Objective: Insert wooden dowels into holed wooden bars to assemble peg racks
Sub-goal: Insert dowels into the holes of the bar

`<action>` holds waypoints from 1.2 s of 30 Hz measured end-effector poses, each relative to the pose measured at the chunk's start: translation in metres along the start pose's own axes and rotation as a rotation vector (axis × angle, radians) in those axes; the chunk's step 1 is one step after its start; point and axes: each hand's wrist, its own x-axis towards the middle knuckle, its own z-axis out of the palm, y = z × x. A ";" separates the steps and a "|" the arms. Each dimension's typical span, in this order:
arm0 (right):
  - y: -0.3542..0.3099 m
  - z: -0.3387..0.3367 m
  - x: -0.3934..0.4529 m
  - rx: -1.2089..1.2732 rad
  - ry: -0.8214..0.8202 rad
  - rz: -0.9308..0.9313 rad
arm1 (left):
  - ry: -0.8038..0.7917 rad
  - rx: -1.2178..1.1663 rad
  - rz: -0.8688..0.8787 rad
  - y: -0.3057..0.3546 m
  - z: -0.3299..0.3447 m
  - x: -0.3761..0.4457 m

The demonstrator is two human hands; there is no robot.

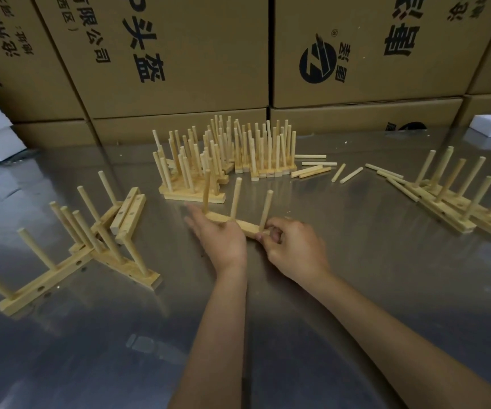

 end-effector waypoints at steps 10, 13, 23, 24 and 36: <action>-0.017 0.027 0.055 -0.104 0.027 0.034 | 0.004 0.194 0.072 0.001 -0.003 -0.001; -0.023 0.036 0.077 -0.078 0.017 0.091 | 0.006 0.194 0.061 0.000 -0.004 0.001; -0.028 0.055 0.117 -0.104 0.036 0.111 | 0.009 0.192 0.083 0.001 -0.002 0.000; -0.029 0.056 0.119 -0.102 0.038 0.115 | 0.011 0.197 0.078 0.001 -0.002 -0.001; -0.023 0.040 0.109 0.368 -0.022 0.261 | -0.027 0.165 0.083 -0.001 -0.004 0.003</action>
